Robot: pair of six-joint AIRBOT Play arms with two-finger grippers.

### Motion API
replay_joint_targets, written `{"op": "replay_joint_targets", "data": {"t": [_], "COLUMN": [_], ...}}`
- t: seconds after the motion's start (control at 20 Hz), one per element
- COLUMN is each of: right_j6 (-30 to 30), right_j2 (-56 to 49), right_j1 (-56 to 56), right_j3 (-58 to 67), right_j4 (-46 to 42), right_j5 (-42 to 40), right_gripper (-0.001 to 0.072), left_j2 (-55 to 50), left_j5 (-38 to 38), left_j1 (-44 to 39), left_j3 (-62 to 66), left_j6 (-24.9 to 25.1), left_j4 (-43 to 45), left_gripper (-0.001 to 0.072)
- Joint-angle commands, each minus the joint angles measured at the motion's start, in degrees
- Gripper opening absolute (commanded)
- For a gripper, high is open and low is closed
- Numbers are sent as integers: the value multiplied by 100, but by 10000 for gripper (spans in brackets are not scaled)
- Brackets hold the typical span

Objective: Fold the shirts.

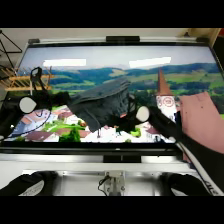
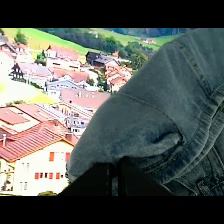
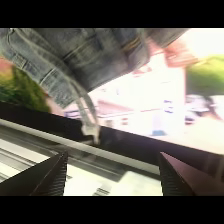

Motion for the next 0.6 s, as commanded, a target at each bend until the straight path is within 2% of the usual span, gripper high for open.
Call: {"op": "replay_joint_targets", "data": {"t": [0.0,0.15,0.35,0.55], "right_j6": [1106,1231,1231,1246], "right_j2": [-278,-636,-1014,-1115], "right_j1": [800,1152,1547,1628], "right_j3": [-498,-494,-494,-494], "right_j4": [514,1311,2312,2728], "right_j5": [-1692,-2728,-3628,-3904], "right_gripper": [697,697,697,697], "left_j2": [-2,-2,0,2], "left_j5": [-332,-529,-721,-776], "left_j1": [26,26,26,26], "left_j3": [-7,-7,-7,-7], "left_j6": [22,24,256,258], "left_j4": [0,0,0,-2], "left_gripper": [68,68,68,68]}}
